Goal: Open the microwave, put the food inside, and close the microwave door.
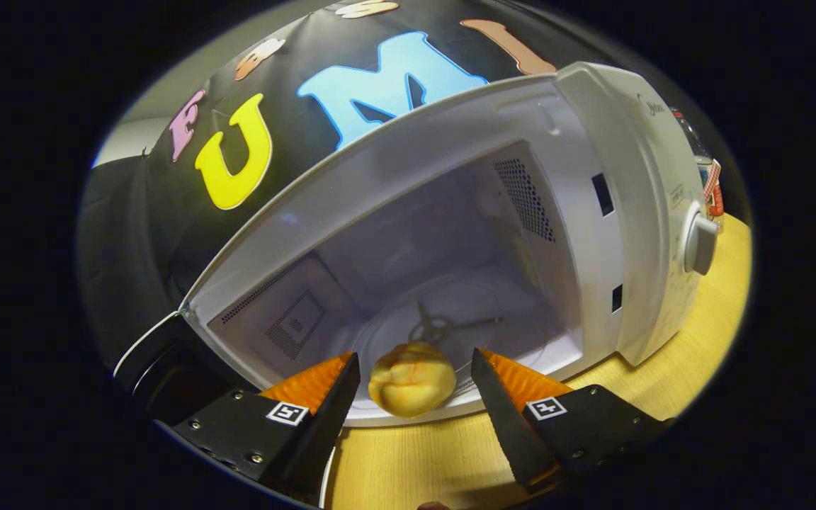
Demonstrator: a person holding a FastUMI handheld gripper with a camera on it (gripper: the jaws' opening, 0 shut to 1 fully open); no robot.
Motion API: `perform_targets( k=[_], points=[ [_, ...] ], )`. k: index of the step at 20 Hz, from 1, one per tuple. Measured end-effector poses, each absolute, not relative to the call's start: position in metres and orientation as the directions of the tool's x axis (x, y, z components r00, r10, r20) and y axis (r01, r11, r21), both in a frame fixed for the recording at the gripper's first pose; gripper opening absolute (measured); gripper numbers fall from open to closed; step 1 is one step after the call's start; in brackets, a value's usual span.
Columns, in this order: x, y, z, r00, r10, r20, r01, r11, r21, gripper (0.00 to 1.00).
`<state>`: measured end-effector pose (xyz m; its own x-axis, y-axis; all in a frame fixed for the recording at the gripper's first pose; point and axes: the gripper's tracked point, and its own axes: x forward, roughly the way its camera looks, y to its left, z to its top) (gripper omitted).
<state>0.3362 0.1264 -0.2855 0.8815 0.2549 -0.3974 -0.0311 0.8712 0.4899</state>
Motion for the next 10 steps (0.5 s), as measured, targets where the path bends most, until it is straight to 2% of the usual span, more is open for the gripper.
perform_targets(
  k=[10],
  points=[
    [0.233, 0.122, -0.181, 0.902, 0.288, -0.321, -0.145, 0.903, 0.404, 0.96]
  ],
)
